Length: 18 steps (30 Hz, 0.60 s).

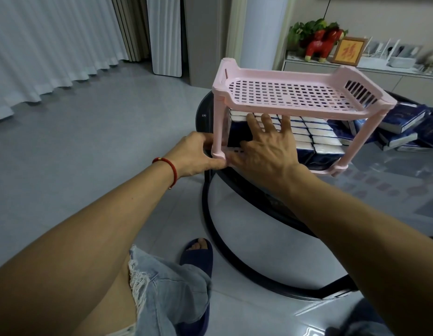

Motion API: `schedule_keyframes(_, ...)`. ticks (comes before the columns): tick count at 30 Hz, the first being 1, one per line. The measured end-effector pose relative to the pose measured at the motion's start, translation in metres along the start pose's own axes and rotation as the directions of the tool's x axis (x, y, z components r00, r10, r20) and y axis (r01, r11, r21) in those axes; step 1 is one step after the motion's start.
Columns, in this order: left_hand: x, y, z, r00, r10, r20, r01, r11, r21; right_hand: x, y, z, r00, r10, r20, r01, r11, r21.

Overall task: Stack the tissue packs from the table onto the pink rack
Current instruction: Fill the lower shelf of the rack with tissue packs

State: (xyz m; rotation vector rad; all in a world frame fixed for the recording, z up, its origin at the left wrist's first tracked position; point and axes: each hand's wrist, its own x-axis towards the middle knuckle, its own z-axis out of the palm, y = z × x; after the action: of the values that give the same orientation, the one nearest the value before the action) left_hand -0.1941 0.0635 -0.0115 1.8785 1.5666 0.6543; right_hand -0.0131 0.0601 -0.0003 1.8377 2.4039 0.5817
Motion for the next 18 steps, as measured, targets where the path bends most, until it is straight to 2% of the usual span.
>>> schedule_keyframes(9,0.002,-0.0014,-0.0001,1.0,0.007,0.01,-0.008,0.999,0.033,-0.0037,0.0053,-0.0022,0.998,-0.053,-0.033,0.056,0.995,0.08)
schedule_keyframes(18,0.0034,-0.0014,-0.0012,0.999,0.012,0.034,-0.013,0.999,0.035,-0.0084,0.0055,-0.0013,0.992,-0.107,-0.063,0.112,0.99,0.085)
